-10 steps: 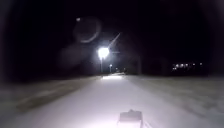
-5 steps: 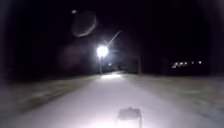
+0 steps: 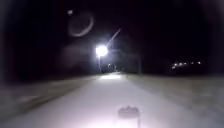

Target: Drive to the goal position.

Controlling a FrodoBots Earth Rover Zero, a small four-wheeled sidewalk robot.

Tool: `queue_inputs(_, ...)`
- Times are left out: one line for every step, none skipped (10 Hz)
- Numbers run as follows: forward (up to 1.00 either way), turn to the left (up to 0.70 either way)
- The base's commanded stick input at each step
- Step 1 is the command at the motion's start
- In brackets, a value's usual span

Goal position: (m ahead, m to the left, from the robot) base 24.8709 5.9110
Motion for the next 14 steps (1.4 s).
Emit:
queue_inputs(0.70,0.00)
queue_inputs(0.70,0.00)
queue_inputs(0.70,0.00)
queue_inputs(0.70,0.00)
queue_inputs(0.70,0.00)
queue_inputs(0.70,0.00)
queue_inputs(0.70,0.00)
queue_inputs(0.70,0.00)
queue_inputs(0.70,0.00)
queue_inputs(0.70,0.00)
queue_inputs(0.70,0.00)
queue_inputs(0.70,0.00)
queue_inputs(0.70,0.00)
queue_inputs(0.70,0.00)
